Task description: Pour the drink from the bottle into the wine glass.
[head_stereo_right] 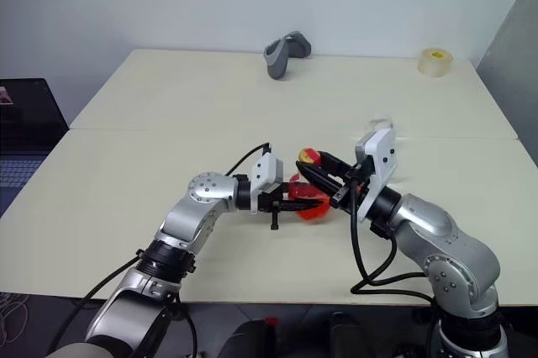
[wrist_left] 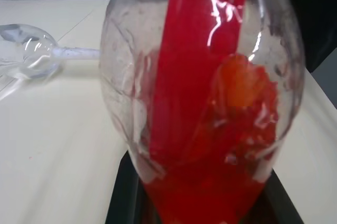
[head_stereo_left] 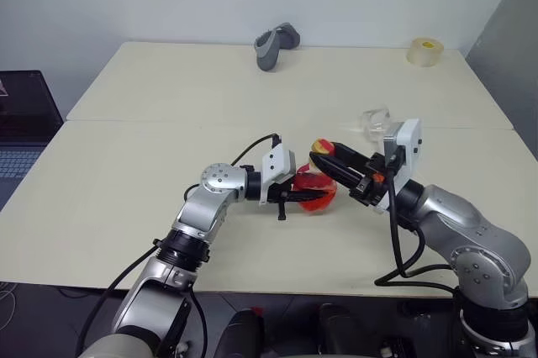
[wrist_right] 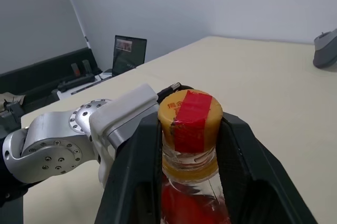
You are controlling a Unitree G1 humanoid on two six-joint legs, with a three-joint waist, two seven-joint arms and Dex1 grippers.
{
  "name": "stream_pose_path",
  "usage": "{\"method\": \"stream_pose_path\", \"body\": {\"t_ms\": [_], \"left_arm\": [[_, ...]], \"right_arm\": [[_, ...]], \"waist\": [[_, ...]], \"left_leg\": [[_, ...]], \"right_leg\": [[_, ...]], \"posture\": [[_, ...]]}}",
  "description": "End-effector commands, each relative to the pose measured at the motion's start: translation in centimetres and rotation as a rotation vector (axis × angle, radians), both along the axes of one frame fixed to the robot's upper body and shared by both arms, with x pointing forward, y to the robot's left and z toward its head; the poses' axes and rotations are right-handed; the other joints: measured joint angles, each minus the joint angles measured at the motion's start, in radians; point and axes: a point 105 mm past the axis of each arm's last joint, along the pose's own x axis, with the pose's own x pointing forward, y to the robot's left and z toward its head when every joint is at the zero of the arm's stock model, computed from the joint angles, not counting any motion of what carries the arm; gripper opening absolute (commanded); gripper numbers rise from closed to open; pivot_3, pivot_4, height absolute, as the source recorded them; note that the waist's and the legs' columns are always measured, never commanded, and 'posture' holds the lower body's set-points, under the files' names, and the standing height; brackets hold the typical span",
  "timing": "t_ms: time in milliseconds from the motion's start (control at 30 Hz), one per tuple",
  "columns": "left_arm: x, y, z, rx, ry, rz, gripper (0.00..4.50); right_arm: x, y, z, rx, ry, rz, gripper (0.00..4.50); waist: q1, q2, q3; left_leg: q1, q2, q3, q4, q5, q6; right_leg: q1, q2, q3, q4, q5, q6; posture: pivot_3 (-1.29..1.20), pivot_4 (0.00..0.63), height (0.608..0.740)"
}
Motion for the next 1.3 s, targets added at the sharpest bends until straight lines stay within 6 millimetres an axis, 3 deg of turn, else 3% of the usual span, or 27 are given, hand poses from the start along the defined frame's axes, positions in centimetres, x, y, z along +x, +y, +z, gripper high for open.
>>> {"method": "stream_pose_path", "body": {"t_ms": [33,400,500,667,733,900,967,1033,1233,1300], "left_arm": [[-0.1,-0.4,0.5,-0.003,-0.025,-0.005,0.72],[-0.1,-0.3,0.5,-0.003,-0.024,-0.004,0.72],[-0.1,-0.4,0.5,-0.003,-0.023,-0.007,0.72],[-0.1,-0.4,0.5,-0.005,-0.022,-0.009,0.72],[-0.1,-0.4,0.5,-0.005,-0.022,-0.009,0.72],[-0.1,-0.4,0.5,-0.004,-0.02,-0.007,0.71],[-0.2,-0.4,0.5,-0.004,-0.021,-0.006,0.71],[-0.1,-0.4,0.5,-0.005,-0.022,-0.005,0.71],[0.0,0.0,0.9,-0.014,-0.041,0.019,0.71],[0.1,0.6,2.1,-0.057,-0.037,0.046,0.71]], "right_arm": [[-1.6,1.3,2.0,-0.045,-0.153,0.068,1.1],[-0.5,0.2,4.0,-0.219,-0.485,-0.098,1.09],[-0.8,0.8,3.7,-0.144,-0.414,-0.056,1.08],[-1.1,1.1,4.2,0.139,-0.146,0.027,1.08],[-0.9,0.9,4.1,0.132,-0.132,0.014,1.07],[-0.3,0.6,3.9,-0.101,-0.337,-0.082,0.84],[-0.4,0.8,3.7,-0.135,-0.381,-0.084,0.46],[-0.5,0.8,3.2,-0.132,-0.379,-0.08,0.0],[-0.8,-0.4,1.4,-0.137,-0.311,-0.101,0.0],[-1.1,-1.5,0.4,-0.077,-0.206,-0.146,0.0]], "waist": [[0.0,0.0,0.0],[0.0,0.0,0.0],[0.0,0.0,0.0],[0.0,0.0,0.0],[0.0,0.0,0.0],[0.0,0.0,0.0],[-0.001,0.0,0.0],[-0.001,0.0,0.0],[0.0,0.0,0.0],[0.0,0.0,0.0]], "left_leg": [[0.0,0.0,0.0,0.0,0.0,0.0],[0.0,0.0,0.0,0.0,0.0,0.0],[0.0,0.0,0.0,0.0,0.0,0.0],[0.0,0.0,0.0,0.0,0.0,0.0],[0.0,0.0,0.0,0.0,0.0,0.0],[0.0,0.0,0.0,0.0,0.0,0.0],[0.0,-0.001,0.0,0.0,0.0,0.0],[0.0,0.0,0.0,0.0,0.0,0.0],[0.0,0.0,0.0,0.0,0.0,0.0],[0.0,0.0,0.0,0.0,0.0,0.0]], "right_leg": [[0.0,0.0,0.0,0.0,0.0,0.0],[0.0,0.0,0.0,0.0,0.0,0.0],[0.0,0.0,0.0,0.0,0.0,0.0],[0.0,0.0,0.0,0.0,0.0,0.0],[0.0,-0.001,0.0,0.0,0.0,0.0],[0.0,0.0,-0.001,0.0,0.0,0.0],[0.0,0.0,0.0,0.0,0.0,0.0],[0.0,0.0,0.0,0.0,0.0,0.0],[0.0,0.0,0.0,0.0,0.0,0.0],[0.0,0.0,0.0,0.0,0.0,0.0]], "posture": [[0.0,0.15,0.74],[0.0,0.15,0.74],[0.0,0.15,0.74],[0.0,0.15,0.74],[0.0,0.15,0.74],[0.0,0.15,0.74],[0.0,0.15,0.74],[0.0,0.15,0.74],[0.0,0.15,0.74],[0.0,0.15,0.74]]}}
